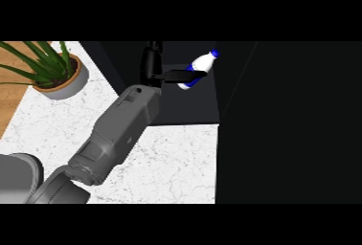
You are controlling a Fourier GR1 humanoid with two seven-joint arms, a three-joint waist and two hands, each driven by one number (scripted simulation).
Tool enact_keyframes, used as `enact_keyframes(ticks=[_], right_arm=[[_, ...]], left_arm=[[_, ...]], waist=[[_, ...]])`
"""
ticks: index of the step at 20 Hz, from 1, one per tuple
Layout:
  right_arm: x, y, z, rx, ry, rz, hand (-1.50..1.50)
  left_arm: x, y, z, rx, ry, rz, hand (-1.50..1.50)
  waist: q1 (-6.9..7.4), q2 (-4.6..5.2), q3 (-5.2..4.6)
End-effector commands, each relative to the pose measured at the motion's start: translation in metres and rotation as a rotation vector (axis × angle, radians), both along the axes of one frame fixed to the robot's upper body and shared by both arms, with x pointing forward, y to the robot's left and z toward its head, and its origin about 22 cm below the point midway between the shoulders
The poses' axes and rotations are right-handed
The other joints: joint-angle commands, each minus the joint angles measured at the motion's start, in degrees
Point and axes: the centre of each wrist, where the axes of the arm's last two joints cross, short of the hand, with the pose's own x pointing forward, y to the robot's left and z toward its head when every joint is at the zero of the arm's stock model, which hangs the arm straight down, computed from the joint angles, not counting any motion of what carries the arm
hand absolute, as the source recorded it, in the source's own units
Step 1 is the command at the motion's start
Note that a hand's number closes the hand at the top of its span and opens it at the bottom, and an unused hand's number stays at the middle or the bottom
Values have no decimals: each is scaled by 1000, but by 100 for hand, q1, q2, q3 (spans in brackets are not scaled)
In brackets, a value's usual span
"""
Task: Pick up the bottled water, place it into the cabinet and close the cabinet
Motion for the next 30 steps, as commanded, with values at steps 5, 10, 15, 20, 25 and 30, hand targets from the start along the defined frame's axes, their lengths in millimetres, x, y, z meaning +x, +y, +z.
enact_keyframes(ticks=[5, 10, 15, 20, 25, 30], right_arm=[[-3, 11, 38, 9, -37, -17, -150], [-8, 11, 37, 5, -32, -29, -150], [-5, 10, 28, 1, -18, -46, -150], [-5, 13, 36, -29, -19, -50, -150], [-4, 16, 28, -108, -39, 66, -150], [-5, 10, 31, -207, 9, 254, 150]], left_arm=[[-27, -5, -24, -77, 24, -75, -150], [-54, -10, -36, -163, 8, -192, -150], [-92, -21, -43, -250, -3, -322, -150], [-124, -8, -40, -271, -32, -375, -150], [-162, -7, -45, -280, -5, -402, 150], [-184, 32, -43, -289, 50, -405, 150]], waist=[[41, -47, -1], [127, -72, -1], [211, -76, 1], [280, -78, 0], [219, -79, 1], [237, -87, 1]])
